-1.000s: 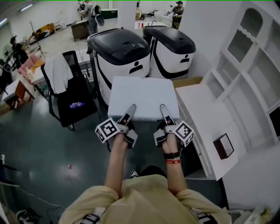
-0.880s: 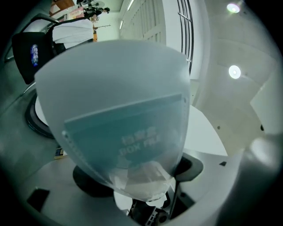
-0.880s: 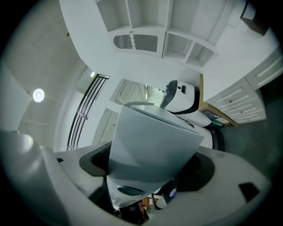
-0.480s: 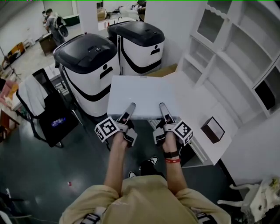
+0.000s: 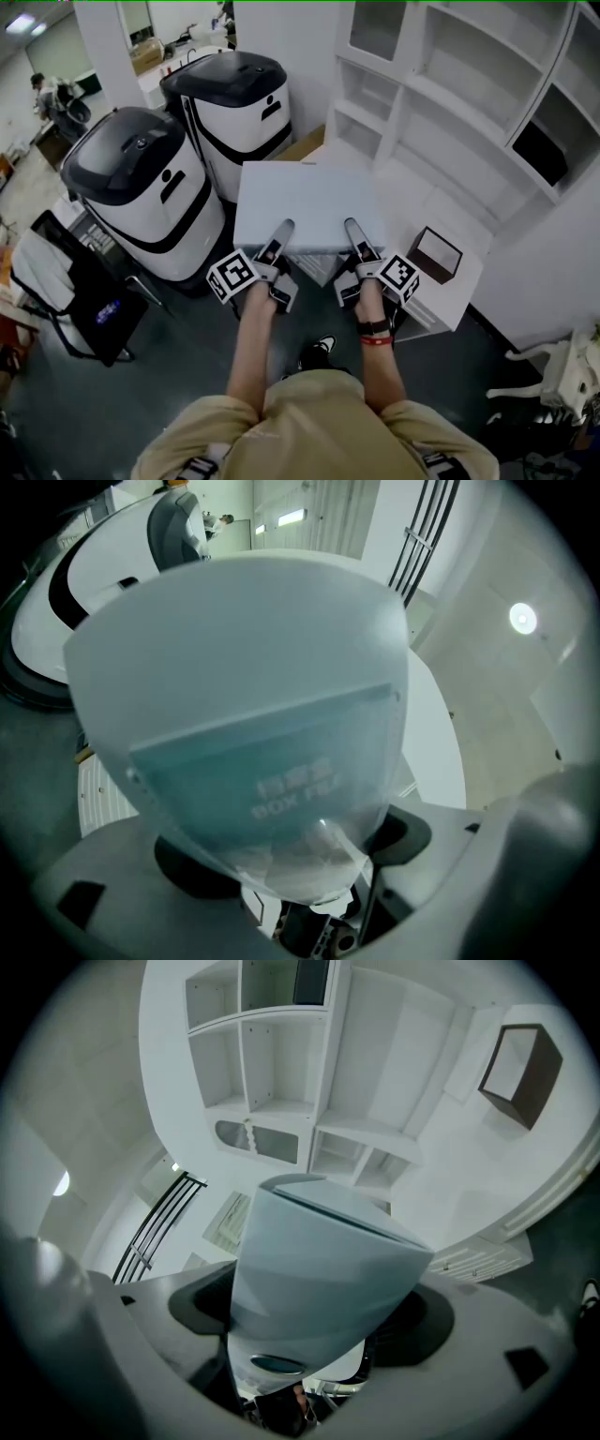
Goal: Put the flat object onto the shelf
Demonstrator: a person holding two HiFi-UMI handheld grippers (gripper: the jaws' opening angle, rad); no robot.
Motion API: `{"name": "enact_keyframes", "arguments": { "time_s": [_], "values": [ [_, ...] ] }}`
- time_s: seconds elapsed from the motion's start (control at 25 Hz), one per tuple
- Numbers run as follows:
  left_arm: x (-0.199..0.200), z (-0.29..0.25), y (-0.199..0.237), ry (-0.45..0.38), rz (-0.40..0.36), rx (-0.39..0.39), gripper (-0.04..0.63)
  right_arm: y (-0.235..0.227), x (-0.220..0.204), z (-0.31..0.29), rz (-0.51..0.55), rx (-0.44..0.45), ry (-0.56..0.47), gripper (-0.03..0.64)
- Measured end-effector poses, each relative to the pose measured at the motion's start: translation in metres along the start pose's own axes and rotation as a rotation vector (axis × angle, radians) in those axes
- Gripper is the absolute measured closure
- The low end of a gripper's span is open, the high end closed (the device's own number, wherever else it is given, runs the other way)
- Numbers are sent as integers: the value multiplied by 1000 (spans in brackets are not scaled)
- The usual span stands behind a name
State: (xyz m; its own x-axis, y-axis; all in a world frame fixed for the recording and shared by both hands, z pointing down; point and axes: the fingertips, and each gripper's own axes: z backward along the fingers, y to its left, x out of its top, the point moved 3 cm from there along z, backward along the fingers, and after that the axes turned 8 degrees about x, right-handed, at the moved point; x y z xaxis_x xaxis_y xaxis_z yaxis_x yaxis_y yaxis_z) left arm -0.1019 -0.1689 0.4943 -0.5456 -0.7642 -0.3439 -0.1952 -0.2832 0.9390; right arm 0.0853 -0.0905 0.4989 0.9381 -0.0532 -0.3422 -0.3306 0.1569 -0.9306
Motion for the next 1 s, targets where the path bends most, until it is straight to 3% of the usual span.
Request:
{"name": "enact_keyframes", "arguments": {
  "time_s": [0.68,1.0],
  "values": [
    [-91,-206,-30,310,24,-114,219,-54,178,33,41,-61,-337,212],
    [-121,-263,-53,406,30,-168,219,-64,227,50,51,-69,-447,218]
  ]
}}
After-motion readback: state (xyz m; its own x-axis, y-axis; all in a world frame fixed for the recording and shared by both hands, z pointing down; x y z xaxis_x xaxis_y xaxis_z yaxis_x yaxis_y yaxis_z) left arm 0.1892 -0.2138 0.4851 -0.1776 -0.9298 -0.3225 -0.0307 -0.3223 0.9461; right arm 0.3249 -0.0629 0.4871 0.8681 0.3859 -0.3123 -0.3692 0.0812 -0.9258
